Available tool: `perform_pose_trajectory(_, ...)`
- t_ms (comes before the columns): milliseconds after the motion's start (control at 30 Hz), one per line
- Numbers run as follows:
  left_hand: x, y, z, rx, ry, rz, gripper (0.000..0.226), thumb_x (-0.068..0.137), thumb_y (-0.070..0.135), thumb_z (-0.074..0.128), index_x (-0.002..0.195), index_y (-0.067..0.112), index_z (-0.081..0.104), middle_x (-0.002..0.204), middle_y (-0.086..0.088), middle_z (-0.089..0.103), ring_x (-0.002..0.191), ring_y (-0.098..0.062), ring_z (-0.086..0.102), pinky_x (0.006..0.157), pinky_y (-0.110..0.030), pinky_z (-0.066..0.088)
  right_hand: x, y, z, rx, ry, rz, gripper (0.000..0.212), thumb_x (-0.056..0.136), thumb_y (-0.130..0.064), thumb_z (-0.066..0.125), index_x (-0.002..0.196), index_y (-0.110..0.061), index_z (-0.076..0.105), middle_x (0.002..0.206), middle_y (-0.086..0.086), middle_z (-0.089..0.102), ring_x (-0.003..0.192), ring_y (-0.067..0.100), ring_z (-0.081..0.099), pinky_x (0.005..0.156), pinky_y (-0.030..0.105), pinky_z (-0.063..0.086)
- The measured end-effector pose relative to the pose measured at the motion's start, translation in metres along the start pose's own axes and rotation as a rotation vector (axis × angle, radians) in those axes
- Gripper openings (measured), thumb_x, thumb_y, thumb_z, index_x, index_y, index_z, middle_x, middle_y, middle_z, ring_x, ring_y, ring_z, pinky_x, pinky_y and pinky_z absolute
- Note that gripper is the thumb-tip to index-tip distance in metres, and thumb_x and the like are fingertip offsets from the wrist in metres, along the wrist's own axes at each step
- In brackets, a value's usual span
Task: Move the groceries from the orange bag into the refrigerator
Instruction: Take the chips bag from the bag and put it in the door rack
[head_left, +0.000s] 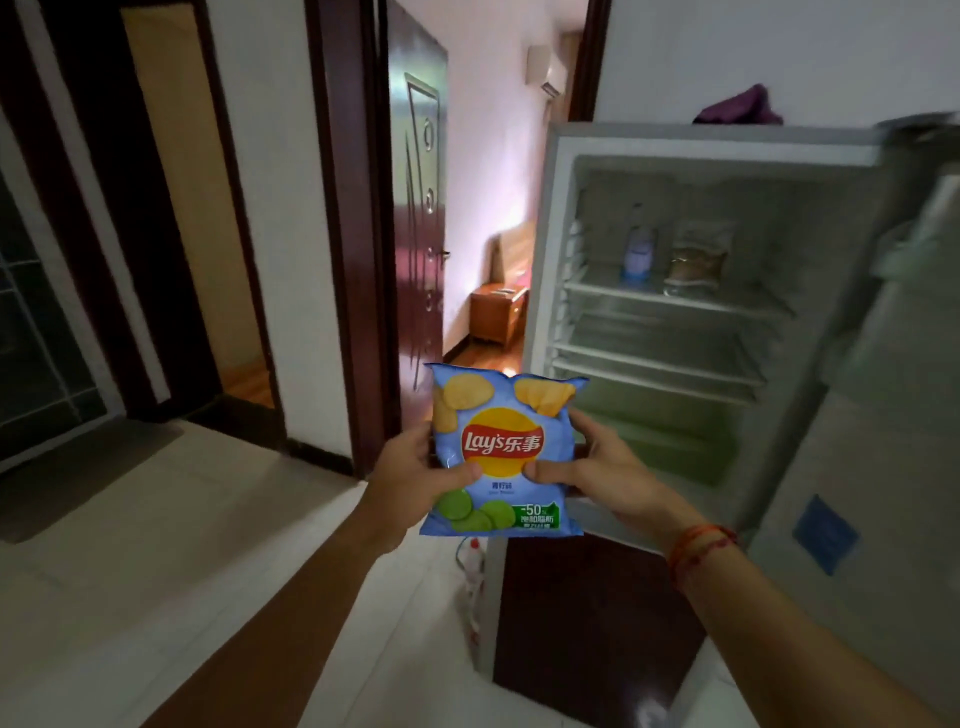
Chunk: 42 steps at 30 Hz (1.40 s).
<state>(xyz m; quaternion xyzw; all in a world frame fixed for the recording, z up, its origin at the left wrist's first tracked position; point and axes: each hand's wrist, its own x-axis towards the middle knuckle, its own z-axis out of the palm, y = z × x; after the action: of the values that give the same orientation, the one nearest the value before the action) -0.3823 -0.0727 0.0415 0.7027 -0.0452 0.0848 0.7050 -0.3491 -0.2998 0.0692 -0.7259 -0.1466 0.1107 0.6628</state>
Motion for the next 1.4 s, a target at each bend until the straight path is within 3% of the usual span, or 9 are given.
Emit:
perform_pose_trajectory(233, 0.079, -0.011, 0.063, -0.075, -0.268, -0.020, 0.040, 0.077, -0.001, 0.079, 0.110, 0.018, 0.067, 0.106, -0.002, 0.076, 0.098, -0.019, 0.072, 0.083, -0.035, 0.059, 0.004, -0.002, -0.061, -0.060, 0.268, 0.033, 0.062, 0.074, 0.003, 0.083, 0.127, -0.017, 0.058, 0.107, 0.005, 0.077, 0.095, 0.027, 0.075, 0.080, 0.043, 0.062)
perform_pose_trajectory(433, 0.128, -0.017, 0.144, -0.114, -0.469, -0.029, 0.042, 0.075, -0.002, 0.080, 0.110, 0.016, 0.066, 0.102, -0.002, 0.076, 0.096, -0.018, 0.073, 0.077, -0.027, 0.059, -0.022, -0.009, -0.121, -0.127, 0.505, 0.043, 0.059, 0.073, 0.000, 0.085, 0.124, -0.018, 0.061, 0.105, 0.002, 0.077, 0.093, 0.020, 0.075, 0.071, 0.031, 0.061)
perform_pose_trajectory(567, 0.146, -0.009, 0.194, -0.133, -0.572, -0.006, 0.039, 0.074, -0.002, 0.079, 0.108, 0.014, 0.067, 0.099, -0.002, 0.077, 0.094, -0.018, 0.073, 0.075, -0.026, 0.059, -0.042, -0.019, -0.157, -0.143, 0.621, 0.026, 0.064, 0.074, -0.003, 0.085, 0.128, -0.021, 0.057, 0.107, 0.007, 0.076, 0.095, 0.025, 0.075, 0.080, 0.042, 0.062)
perform_pose_trajectory(667, 0.154, 0.003, 0.221, -0.155, -0.656, 0.013, 0.037, 0.075, -0.003, 0.078, 0.105, 0.015, 0.067, 0.096, 0.001, 0.077, 0.091, -0.016, 0.074, 0.071, -0.024, 0.059, -0.059, -0.028, -0.172, -0.158, 0.687, -0.005, 0.060, 0.077, -0.003, 0.082, 0.126, -0.025, 0.057, 0.106, 0.007, 0.077, 0.094, 0.023, 0.075, 0.078, 0.037, 0.062)
perform_pose_trajectory(900, 0.156, 0.019, 0.271, -0.263, -0.867, 0.037, 0.041, 0.064, 0.004, 0.077, 0.103, 0.013, 0.066, 0.094, 0.001, 0.078, 0.087, -0.015, 0.074, 0.067, -0.021, 0.058, -0.099, -0.038, -0.187, -0.229, 0.845, 0.002, 0.063, 0.081, -0.011, 0.081, 0.134, -0.027, 0.051, 0.109, 0.005, 0.076, 0.097, 0.022, 0.075, 0.086, 0.043, 0.061)
perform_pose_trajectory(1200, 0.148, 0.021, 0.331, -0.343, -1.174, 0.069, 0.050, 0.062, 0.015, 0.080, 0.110, 0.012, 0.067, 0.105, -0.005, 0.076, 0.098, -0.022, 0.072, 0.078, -0.027, 0.059, -0.152, -0.045, -0.172, -0.236, 1.143, 0.082, 0.075, 0.081, -0.008, 0.080, 0.145, -0.019, 0.042, 0.109, 0.008, 0.076, 0.098, 0.024, 0.074, 0.085, 0.043, 0.061)
perform_pose_trajectory(1400, 0.130, 0.023, 0.356, -0.348, -1.388, 0.106, 0.049, 0.066, 0.017, 0.080, 0.112, 0.011, 0.066, 0.107, -0.005, 0.075, 0.101, -0.023, 0.071, 0.085, -0.037, 0.058, -0.181, -0.049, -0.136, -0.248, 1.364, 0.112, 0.066, 0.079, -0.012, 0.079, 0.137, -0.023, 0.049, 0.110, 0.007, 0.076, 0.096, 0.024, 0.075, 0.083, 0.046, 0.061)
